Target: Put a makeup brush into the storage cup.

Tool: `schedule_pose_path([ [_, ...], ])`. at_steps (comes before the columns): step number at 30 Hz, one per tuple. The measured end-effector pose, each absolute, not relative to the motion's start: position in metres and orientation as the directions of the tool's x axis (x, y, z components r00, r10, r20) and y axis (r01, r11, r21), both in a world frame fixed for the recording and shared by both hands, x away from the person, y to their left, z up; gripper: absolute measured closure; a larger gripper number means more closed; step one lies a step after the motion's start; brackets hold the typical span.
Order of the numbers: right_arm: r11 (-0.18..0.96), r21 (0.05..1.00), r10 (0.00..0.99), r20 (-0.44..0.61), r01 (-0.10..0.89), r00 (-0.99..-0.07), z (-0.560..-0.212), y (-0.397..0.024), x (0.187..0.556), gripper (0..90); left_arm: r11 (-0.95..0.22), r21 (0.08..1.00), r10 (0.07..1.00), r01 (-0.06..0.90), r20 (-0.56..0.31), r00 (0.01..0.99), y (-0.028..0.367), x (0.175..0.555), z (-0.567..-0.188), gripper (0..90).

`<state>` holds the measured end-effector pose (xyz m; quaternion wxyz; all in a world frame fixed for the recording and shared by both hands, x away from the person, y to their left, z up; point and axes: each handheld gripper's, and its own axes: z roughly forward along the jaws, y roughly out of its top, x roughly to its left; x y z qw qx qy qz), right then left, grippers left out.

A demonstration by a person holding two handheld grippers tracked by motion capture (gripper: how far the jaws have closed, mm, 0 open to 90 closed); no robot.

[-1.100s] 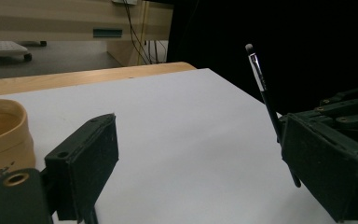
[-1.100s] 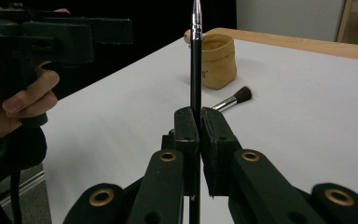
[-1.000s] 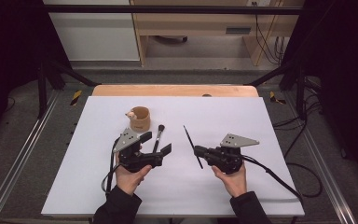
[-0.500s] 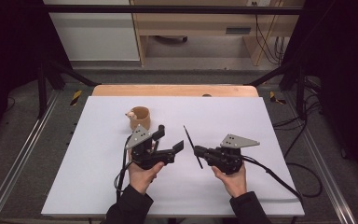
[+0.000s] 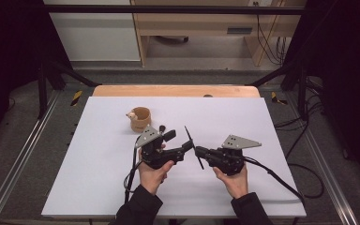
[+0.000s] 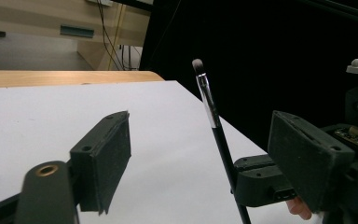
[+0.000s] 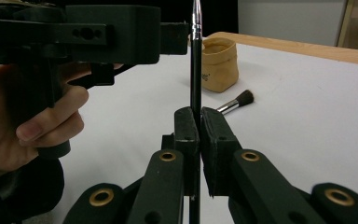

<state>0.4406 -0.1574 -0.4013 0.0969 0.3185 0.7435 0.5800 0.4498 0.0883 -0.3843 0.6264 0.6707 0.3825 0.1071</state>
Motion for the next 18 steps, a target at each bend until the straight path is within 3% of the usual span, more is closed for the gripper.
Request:
schedule_pose_path([
  [18, 0.116, 0.925, 0.581, 0.233, 0.363, -0.78, -0.4014, -0.1566, 0.4402, 85.7, 0.129, 0.897, 0.616, 0.422, -0.406, 0.675, 0.0806, 0.4502, -0.3863, 45.8],
])
